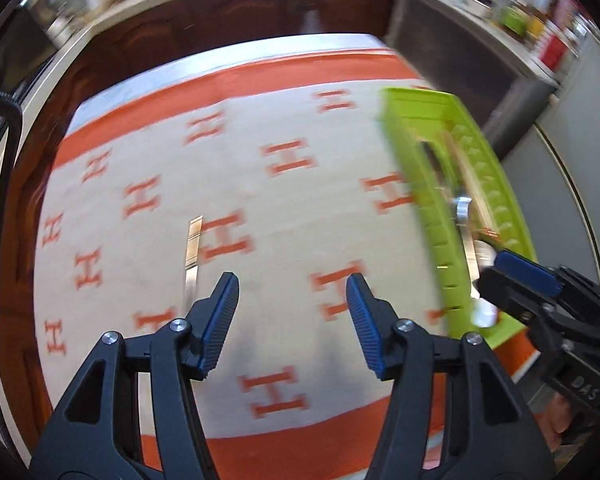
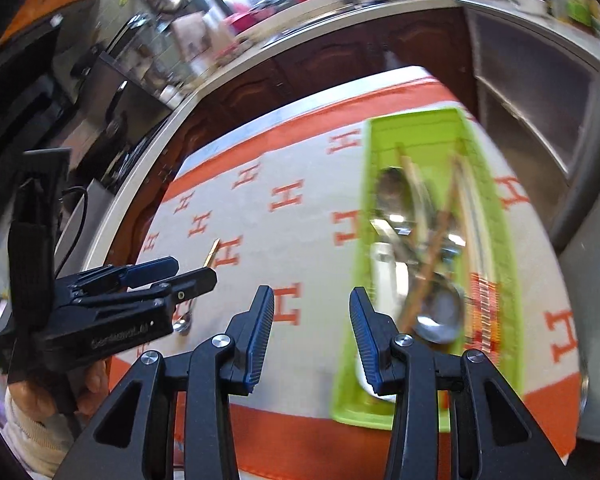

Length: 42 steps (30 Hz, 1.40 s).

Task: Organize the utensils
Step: 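Release the fork in the tray and move the left tool to the gold-handled spoon, then grasp the small gold-handled spoon with the left tool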

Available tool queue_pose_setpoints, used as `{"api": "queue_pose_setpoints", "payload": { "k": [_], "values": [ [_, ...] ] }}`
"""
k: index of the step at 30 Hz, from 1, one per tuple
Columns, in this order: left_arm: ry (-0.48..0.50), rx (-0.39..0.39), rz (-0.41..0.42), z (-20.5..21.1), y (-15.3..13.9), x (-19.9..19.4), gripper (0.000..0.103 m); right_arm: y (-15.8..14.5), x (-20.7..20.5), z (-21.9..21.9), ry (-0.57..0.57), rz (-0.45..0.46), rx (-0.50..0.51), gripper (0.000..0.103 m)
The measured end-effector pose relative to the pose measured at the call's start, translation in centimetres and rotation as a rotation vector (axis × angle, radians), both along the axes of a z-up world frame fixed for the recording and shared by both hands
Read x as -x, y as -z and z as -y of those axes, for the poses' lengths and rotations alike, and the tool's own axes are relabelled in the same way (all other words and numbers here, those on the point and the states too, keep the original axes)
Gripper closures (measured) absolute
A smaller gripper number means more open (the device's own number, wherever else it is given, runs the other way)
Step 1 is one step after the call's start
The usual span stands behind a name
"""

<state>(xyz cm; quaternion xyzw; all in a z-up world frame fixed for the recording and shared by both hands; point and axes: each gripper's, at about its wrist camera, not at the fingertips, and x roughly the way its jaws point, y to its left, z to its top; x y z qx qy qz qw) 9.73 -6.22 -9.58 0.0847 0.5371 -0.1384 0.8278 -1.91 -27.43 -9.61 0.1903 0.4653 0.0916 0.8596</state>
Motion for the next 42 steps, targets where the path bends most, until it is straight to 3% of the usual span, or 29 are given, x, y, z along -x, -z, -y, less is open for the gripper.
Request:
{"api": "queue_pose_setpoints", "payload": {
  "k": [8, 15, 20, 28, 30, 32, 42],
  "values": [
    [-0.137, 0.098, -0.062, -9.6, 2.3, -1.9, 0.042, -0.1, -3.4, -7.7, -0.129, -0.012, 0.051, 0.048],
    [-0.129, 0.169, -0.054, -11.3, 4.3, -2.1, 0.044, 2.6, -5.9, -11.9, -0.189, -0.059, 0.068, 0.048],
    [-0.091, 0.129, -0.067, -10.2, 6.3, -2.7, 0.078, 4.5, -6.7, -12.9, -0.207, -0.093, 0.068, 0.048],
    [-0.056, 0.024, -0.035, -8.1, 7.9, -2.7, 0.082, 6.2, -7.2, -12.3, -0.181, -0.125, 0.048, 0.048],
    [-0.061, -0.004, -0.013, -7.8, 8.0, -2.6, 0.087, 6.5, -7.2, -12.1, -0.176, -0.133, 0.042, 0.048],
    [-0.067, -0.005, -0.011, -7.7, 8.0, -2.7, 0.101, 6.8, -7.2, -11.9, -0.171, -0.142, 0.036, 0.048],
    [-0.108, 0.008, -0.002, -7.7, 6.7, -2.3, 0.101, 5.9, -6.3, -10.8, -0.149, -0.112, 0.023, 0.048]
  ]
}}
